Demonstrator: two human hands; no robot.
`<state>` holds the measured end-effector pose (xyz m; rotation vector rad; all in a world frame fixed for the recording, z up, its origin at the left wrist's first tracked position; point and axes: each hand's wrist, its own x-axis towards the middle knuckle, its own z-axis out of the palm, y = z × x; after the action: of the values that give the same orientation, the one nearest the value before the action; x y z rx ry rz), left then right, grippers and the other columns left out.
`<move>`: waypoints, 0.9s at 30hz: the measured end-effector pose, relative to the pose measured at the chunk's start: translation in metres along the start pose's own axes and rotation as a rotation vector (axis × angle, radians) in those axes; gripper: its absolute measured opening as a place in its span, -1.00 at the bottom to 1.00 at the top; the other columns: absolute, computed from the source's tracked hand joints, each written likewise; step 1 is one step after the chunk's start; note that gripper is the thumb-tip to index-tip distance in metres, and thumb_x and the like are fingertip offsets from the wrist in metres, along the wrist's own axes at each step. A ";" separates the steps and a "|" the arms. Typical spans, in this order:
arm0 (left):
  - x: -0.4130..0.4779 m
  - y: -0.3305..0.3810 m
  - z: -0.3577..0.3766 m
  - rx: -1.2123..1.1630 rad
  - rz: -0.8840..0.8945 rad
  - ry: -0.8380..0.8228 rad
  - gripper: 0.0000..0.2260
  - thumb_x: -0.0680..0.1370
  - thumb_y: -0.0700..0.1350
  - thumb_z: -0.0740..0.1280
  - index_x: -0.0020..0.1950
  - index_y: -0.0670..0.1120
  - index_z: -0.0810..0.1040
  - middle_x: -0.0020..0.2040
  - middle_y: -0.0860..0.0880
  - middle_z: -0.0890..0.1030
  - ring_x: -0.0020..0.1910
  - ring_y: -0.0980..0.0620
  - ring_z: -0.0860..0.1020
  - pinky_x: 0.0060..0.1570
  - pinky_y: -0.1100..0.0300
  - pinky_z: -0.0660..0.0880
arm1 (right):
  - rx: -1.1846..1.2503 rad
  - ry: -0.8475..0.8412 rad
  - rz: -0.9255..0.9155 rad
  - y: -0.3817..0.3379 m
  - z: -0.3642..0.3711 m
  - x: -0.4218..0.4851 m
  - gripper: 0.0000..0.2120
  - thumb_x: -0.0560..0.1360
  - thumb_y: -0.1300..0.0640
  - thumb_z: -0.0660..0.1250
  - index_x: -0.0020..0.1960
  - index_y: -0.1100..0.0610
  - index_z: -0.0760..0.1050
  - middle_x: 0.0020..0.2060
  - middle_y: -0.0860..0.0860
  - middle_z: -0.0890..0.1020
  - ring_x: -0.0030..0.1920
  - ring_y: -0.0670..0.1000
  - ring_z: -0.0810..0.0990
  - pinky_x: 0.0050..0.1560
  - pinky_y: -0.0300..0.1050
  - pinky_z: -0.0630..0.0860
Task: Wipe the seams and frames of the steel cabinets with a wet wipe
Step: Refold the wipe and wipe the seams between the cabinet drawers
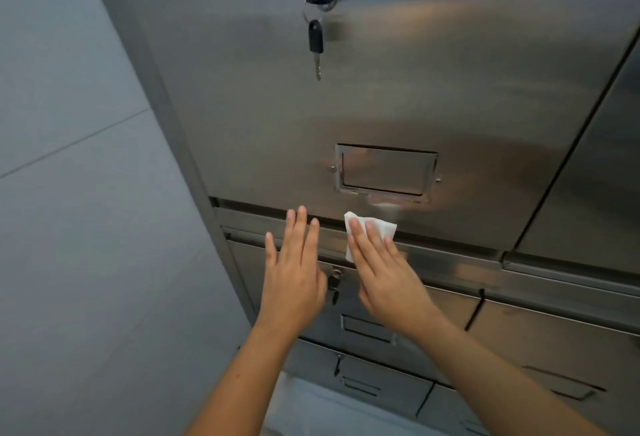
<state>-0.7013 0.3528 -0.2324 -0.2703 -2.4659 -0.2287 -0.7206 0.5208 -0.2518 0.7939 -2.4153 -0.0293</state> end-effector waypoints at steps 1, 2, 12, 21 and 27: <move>0.000 -0.010 0.001 0.009 -0.005 -0.007 -0.46 0.41 -0.17 0.03 0.40 -0.22 0.21 0.44 -0.25 0.27 0.45 -0.14 0.11 0.25 -0.31 0.00 | -0.012 -0.007 -0.004 -0.003 0.008 0.005 -0.38 0.38 0.26 0.14 0.43 0.36 0.18 0.45 0.23 0.20 0.46 0.26 0.14 0.42 0.15 0.15; -0.001 -0.019 0.002 0.020 0.000 -0.013 -0.46 0.41 -0.18 0.03 0.40 -0.23 0.21 0.44 -0.25 0.27 0.45 -0.14 0.11 0.26 -0.30 0.01 | -0.025 -0.019 0.001 -0.006 0.016 0.010 -0.40 0.39 0.26 0.07 0.43 0.36 0.17 0.46 0.22 0.20 0.47 0.25 0.10 0.43 0.13 0.08; 0.000 -0.095 0.020 0.021 0.110 -0.039 -0.44 0.38 -0.23 0.05 0.41 -0.25 0.21 0.44 -0.25 0.27 0.45 -0.16 0.15 0.31 -0.27 0.01 | -0.074 -0.212 0.123 -0.041 0.051 0.052 -0.15 0.06 0.12 0.59 0.30 0.30 0.44 0.33 0.19 0.44 0.29 0.20 0.47 0.14 0.22 0.44; 0.001 -0.142 0.029 -0.017 0.147 -0.032 -0.42 0.37 -0.23 0.07 0.42 -0.24 0.20 0.45 -0.26 0.25 0.46 -0.17 0.13 0.31 -0.26 0.01 | -0.109 -0.255 0.217 -0.087 0.070 0.090 -0.13 0.11 0.01 0.54 0.34 0.31 0.40 0.36 0.19 0.40 0.34 0.20 0.28 0.18 0.29 0.39; -0.006 -0.170 0.032 -0.036 0.137 -0.031 -0.39 0.36 -0.23 0.08 0.44 -0.23 0.16 0.46 -0.24 0.22 0.46 -0.17 0.13 0.32 -0.25 0.05 | -0.120 -0.215 0.215 -0.124 0.089 0.122 -0.11 0.14 -0.03 0.54 0.37 0.28 0.36 0.39 0.17 0.37 0.36 0.21 0.35 0.24 0.26 0.33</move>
<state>-0.7578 0.1952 -0.2773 -0.4597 -2.4634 -0.2125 -0.7814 0.3377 -0.2846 0.4955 -2.6604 -0.1811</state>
